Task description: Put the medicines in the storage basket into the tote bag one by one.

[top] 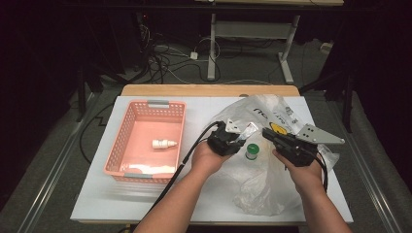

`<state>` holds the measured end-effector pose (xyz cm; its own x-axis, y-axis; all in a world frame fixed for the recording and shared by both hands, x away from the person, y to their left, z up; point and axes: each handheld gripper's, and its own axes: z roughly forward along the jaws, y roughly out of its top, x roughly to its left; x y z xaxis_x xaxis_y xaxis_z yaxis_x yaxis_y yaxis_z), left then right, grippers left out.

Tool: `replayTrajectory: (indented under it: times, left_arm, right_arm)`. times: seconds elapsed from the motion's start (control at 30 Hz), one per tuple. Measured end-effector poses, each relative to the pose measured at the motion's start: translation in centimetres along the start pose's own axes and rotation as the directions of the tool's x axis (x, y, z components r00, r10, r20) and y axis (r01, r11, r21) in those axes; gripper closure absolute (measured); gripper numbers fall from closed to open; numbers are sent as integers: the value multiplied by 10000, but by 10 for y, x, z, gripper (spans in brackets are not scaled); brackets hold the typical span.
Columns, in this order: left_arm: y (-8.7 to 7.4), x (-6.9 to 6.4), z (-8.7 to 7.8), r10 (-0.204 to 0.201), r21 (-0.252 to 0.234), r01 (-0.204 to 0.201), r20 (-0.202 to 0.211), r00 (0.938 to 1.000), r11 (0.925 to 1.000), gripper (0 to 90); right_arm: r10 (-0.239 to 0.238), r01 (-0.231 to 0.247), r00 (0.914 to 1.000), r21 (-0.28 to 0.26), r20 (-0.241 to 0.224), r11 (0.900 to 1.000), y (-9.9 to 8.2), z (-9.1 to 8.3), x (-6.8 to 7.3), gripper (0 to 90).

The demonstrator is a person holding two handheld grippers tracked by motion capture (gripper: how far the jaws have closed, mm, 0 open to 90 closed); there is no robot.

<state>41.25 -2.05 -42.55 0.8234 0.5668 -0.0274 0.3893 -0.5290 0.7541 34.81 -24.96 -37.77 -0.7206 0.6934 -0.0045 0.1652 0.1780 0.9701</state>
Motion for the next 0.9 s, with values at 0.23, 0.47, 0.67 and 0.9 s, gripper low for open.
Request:
replayTrajectory:
  times: [0.23, 0.47, 0.67, 0.9]
  left_arm:
    - [5, 4, 24, 1, 404, 13, -336, 9994, 9992, 676]
    - [2, 12, 43, -178, 643, 207, -452, 9988, 9977, 675]
    - [-1, 16, 57, -292, 623, 308, -268, 9992, 9976, 675]
    - [-1, 18, 62, -759, 346, 763, -145, 9970, 9965, 665]
  right_arm:
    - [-6, 6, 10000, 3, 26, 10000, -1, 1, -1, 900]
    - [107, -107, 9999, 5, 13, 9999, -1, 0, -2, 900]
    - [181, -181, 9998, 9, 32, 9998, -2, -1, -4, 900]
    - [209, -209, 9998, 68, 35, 9998, -4, 1, -6, 900]
